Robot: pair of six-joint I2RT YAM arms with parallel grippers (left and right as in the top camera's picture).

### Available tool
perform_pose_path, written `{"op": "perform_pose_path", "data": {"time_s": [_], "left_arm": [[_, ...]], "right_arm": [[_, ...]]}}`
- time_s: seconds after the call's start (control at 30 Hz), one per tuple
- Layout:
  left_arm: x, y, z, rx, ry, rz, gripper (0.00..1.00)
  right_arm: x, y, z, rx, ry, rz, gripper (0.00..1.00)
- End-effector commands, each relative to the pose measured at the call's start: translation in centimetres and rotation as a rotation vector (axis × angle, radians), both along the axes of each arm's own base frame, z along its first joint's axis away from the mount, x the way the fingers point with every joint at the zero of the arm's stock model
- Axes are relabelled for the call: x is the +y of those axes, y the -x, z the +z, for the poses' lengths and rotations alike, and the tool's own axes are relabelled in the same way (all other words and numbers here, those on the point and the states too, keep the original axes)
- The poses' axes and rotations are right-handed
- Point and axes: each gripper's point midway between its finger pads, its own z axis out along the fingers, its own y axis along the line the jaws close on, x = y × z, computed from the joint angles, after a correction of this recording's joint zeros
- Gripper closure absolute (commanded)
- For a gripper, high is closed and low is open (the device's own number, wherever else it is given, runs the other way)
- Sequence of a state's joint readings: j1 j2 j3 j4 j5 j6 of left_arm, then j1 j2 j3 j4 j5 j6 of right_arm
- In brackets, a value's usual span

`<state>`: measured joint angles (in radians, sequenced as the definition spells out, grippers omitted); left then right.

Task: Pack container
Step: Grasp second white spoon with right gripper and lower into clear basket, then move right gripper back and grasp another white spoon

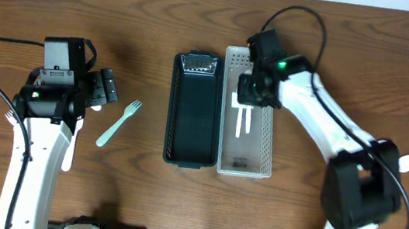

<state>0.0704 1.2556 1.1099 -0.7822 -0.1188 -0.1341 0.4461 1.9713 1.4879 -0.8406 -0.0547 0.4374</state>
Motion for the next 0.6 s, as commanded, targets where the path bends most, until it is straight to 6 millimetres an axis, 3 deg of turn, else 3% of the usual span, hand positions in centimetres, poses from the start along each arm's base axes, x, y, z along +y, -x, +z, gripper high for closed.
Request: {"op": "perform_pose_path", "data": {"time_s": [0.0, 0.07, 0.17, 0.27, 0.33, 0.4, 0.47, 0.57], "left_arm": [[0.2, -0.4, 0.8, -0.019, -0.001, 0.007, 0.02], [0.2, -0.4, 0.8, -0.018, -0.001, 0.007, 0.02], [0.2, -0.4, 0.8, -0.019, -0.001, 0.007, 0.02], [0.2, -0.4, 0.8, -0.019, -0.001, 0.007, 0.02], [0.2, -0.4, 0.8, -0.019, -0.001, 0.007, 0.02], [0.2, -0.4, 0.8, -0.018, -0.002, 0.007, 0.02], [0.2, -0.4, 0.8, -0.018, -0.002, 0.007, 0.02], [0.2, -0.4, 0.8, -0.019, -0.001, 0.007, 0.02]], "right_arm": [[0.1, 0.2, -1.2, 0.016, 0.021, 0.037, 0.58], [0.2, -0.1, -1.3, 0.004, 0.022, 0.061, 0.54], [0.5, -1.0, 0.1, -0.042, 0.012, 0.091, 0.50], [0.4, -2.5, 4.0, -0.120, -0.009, 0.107, 0.49], [-0.2, -3.7, 7.7, -0.185, -0.030, 0.086, 0.49], [-2.0, -4.9, 12.2, -0.268, -0.051, 0.038, 0.49], [-5.0, -5.7, 16.1, -0.343, -0.044, -0.038, 0.48], [-11.8, -5.3, 20.1, -0.410, 0.011, -0.237, 0.47]]}}
